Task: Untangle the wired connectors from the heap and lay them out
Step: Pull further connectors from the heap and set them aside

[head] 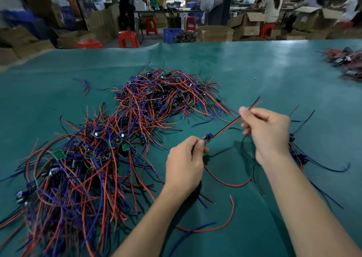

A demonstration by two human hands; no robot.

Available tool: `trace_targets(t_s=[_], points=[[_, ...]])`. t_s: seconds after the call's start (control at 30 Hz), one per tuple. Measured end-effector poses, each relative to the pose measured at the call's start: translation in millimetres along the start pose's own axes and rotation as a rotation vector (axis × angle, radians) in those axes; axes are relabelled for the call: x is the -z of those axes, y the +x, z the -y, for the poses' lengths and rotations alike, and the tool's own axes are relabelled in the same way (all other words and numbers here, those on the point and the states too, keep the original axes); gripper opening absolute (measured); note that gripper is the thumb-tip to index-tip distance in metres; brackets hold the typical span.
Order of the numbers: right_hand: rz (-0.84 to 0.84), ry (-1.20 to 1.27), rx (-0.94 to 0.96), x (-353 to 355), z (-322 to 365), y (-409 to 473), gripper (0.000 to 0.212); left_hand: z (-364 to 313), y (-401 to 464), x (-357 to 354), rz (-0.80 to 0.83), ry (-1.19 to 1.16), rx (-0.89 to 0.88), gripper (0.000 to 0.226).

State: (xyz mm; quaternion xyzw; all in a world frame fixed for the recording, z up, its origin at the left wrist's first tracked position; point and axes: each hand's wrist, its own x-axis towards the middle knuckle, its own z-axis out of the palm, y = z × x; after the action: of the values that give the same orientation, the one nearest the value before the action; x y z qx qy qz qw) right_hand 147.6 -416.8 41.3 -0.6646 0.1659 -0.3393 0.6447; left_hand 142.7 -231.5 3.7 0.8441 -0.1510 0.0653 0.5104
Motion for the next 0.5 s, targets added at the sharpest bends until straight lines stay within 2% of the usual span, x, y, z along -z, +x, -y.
trace_targets(t_s=[0.17,0.23,0.3,0.37,0.43,0.5], points=[[-0.323,0.284,-0.078,13,4,11,0.023,-1,-1,0,-0.050,-0.036,0.015,0.029],[-0.366,0.312,-0.147,15,5,14,0.022,0,0,-1,-0.099,-0.098,0.050,0.029],[-0.222,0.236,-0.222,6,5,7,0.021,0,0,-1,-0.126,-0.118,0.073,0.029],[0.098,0.129,-0.272,-12,4,-9,0.021,-2,0,-1,-0.150,-0.116,0.080,0.029],[0.440,0.000,-0.241,-30,1,-31,0.019,-3,-1,0,-0.158,-0.110,0.070,0.028],[0.592,-0.050,-0.174,-42,-4,-46,0.011,-3,-1,1,-0.142,-0.074,0.045,0.024]])
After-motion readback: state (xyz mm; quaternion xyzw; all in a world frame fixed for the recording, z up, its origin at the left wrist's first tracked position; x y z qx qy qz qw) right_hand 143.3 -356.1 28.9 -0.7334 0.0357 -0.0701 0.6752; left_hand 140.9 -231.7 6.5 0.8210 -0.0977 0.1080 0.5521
